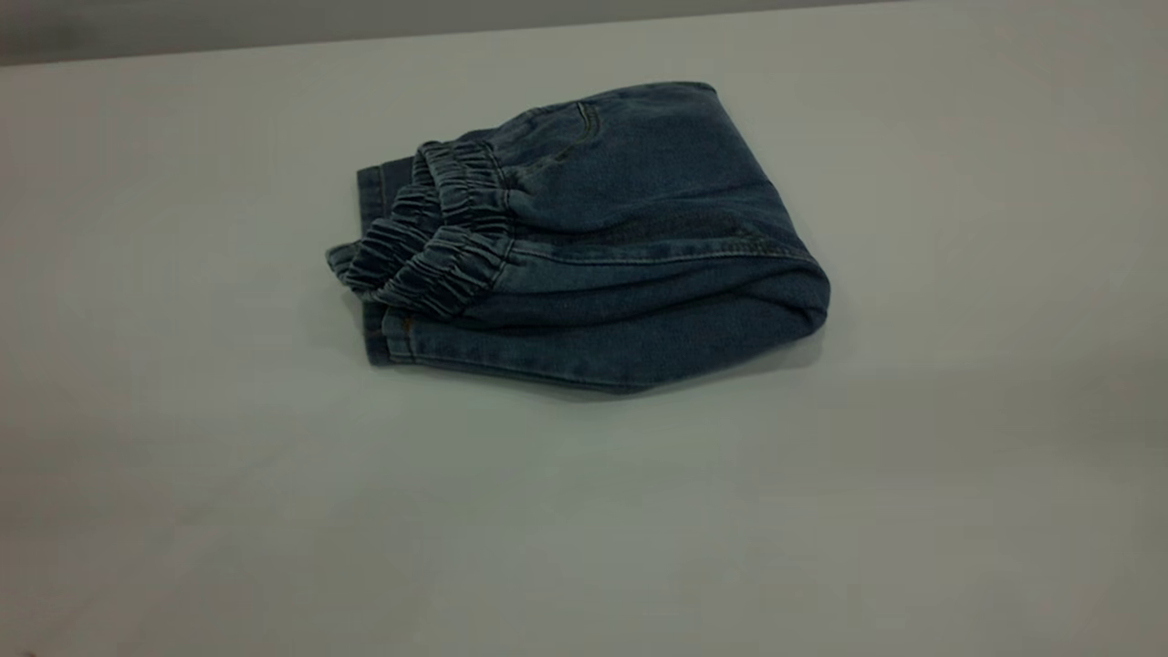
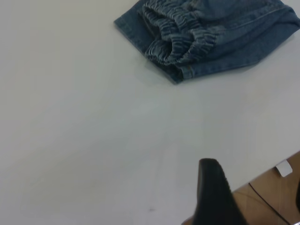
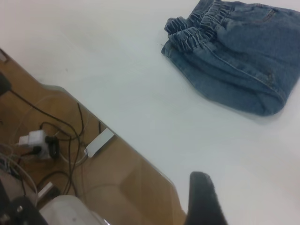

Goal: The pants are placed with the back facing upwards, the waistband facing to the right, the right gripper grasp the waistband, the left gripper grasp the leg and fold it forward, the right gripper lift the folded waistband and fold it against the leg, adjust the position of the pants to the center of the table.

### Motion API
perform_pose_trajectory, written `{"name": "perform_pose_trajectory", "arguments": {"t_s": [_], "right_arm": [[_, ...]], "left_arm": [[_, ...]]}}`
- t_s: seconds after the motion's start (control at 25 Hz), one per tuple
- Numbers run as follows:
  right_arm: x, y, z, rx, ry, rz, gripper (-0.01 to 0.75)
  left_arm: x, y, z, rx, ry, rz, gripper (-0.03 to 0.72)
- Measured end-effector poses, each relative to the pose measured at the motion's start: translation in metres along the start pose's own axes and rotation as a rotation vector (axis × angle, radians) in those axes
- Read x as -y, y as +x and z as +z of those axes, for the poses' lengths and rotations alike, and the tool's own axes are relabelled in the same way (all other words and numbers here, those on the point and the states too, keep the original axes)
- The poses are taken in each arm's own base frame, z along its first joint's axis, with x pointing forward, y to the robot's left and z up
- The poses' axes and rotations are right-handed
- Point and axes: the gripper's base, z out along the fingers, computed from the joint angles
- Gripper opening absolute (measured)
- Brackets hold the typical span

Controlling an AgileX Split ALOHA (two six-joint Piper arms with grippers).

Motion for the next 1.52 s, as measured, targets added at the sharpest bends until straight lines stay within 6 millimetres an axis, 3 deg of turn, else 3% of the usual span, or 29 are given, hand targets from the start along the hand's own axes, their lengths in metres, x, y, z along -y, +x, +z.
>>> {"name": "perform_pose_trajectory", "arguments": {"t_s": [0.16, 0.24, 0.92, 1.32, 1.52], "right_arm": [[0.004, 0.030, 0.005, 0.000, 0.010, -0.008, 0.386], [0.005, 0.035, 0.002, 0.026, 0.022, -0.021, 0.386], [0.004, 0.037, -0.004, 0.072, 0.040, -0.002, 0.386], [0.002, 0.043, -0.011, 0.233, 0.419, 0.228, 0.386], [0.001, 0.043, -0.012, 0.247, 0.464, 0.253, 0.386]], "left_arm": [[0.000, 0.008, 0.003, 0.025, 0.001, -0.001, 0.388], [0.000, 0.008, 0.003, 0.073, 0.003, -0.001, 0.388], [0.001, 0.008, 0.009, 0.096, 0.005, 0.001, 0.388], [-0.001, 0.010, 0.008, 0.089, -0.230, -0.157, 0.388], [-0.001, 0.011, 0.006, 0.090, -0.350, -0.234, 0.388]]}}
